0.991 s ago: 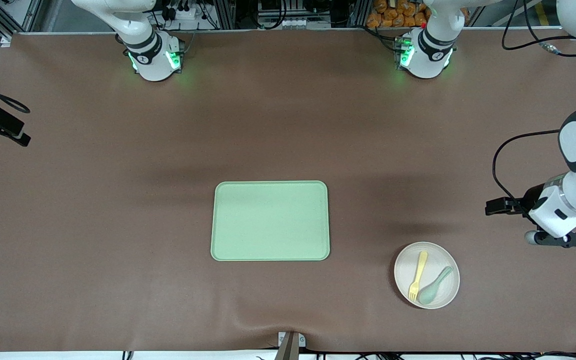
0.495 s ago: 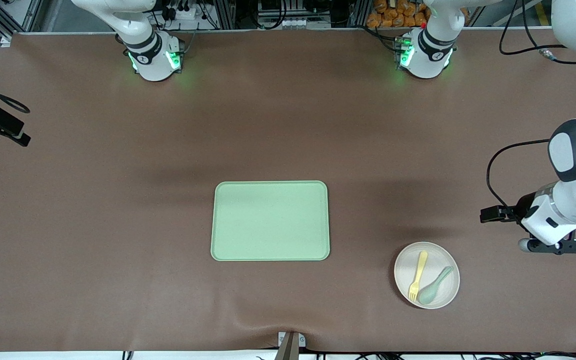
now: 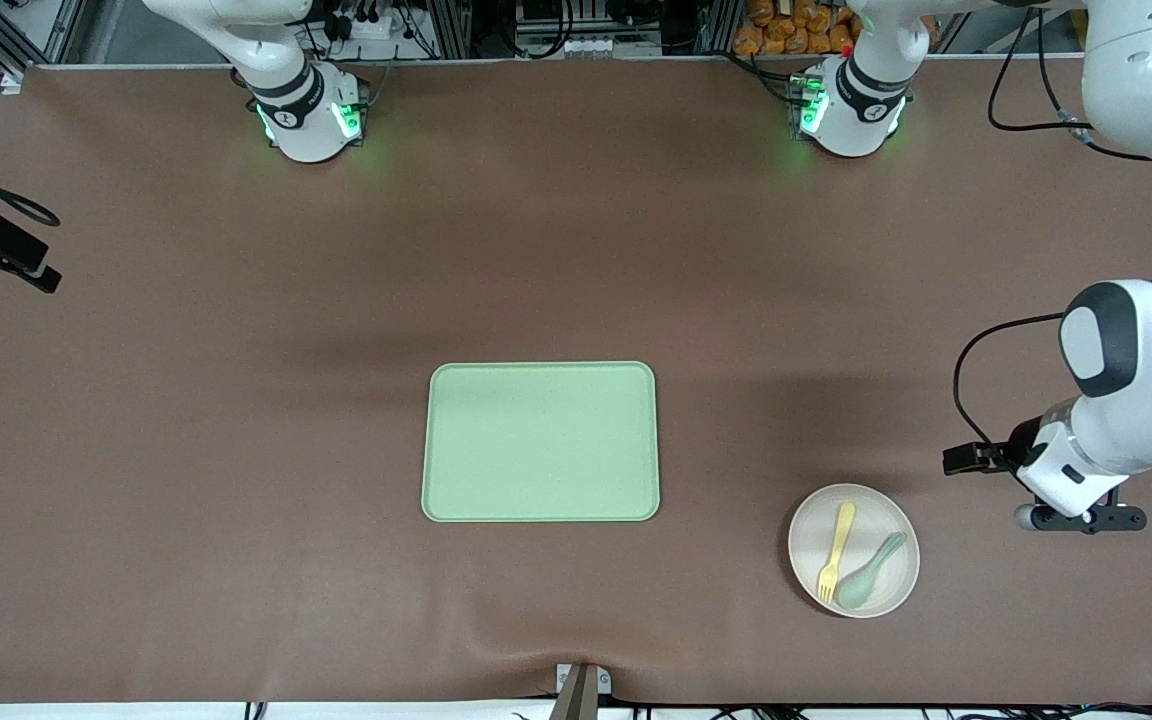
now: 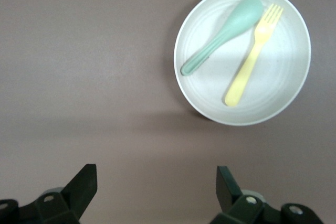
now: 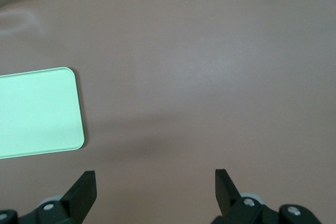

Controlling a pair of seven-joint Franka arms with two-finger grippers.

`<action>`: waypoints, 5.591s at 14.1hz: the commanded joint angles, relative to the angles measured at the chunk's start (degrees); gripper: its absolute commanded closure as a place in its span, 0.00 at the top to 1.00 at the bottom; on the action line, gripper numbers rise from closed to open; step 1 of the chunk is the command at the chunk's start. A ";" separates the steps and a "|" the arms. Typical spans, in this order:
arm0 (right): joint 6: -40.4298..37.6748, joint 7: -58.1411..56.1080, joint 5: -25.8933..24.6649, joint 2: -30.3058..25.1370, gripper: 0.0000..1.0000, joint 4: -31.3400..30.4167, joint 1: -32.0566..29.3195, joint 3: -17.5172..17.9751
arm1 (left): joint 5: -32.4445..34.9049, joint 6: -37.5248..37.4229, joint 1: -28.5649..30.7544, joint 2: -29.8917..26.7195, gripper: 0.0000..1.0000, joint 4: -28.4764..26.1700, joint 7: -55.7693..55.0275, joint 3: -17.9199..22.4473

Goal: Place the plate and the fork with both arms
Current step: 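Move the left gripper toward the white plate with spoon and fork, then lower the left gripper and grasp the white plate rim, then carry the plate with the left gripper onto the green tray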

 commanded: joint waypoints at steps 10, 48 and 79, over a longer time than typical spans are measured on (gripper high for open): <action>-0.59 -0.55 0.97 0.29 1.00 0.81 -1.39 0.91 | 1.00 9.06 -0.11 7.71 1.00 4.00 -13.22 1.06; -0.68 -0.55 1.85 0.29 1.00 0.81 -1.57 0.91 | 5.39 11.44 -6.70 10.37 0.00 2.61 -33.36 -4.29; -1.03 -0.64 1.85 0.29 1.00 0.81 -1.57 0.91 | 12.07 21.62 -34.55 12.11 0.00 -0.83 -99.19 -8.97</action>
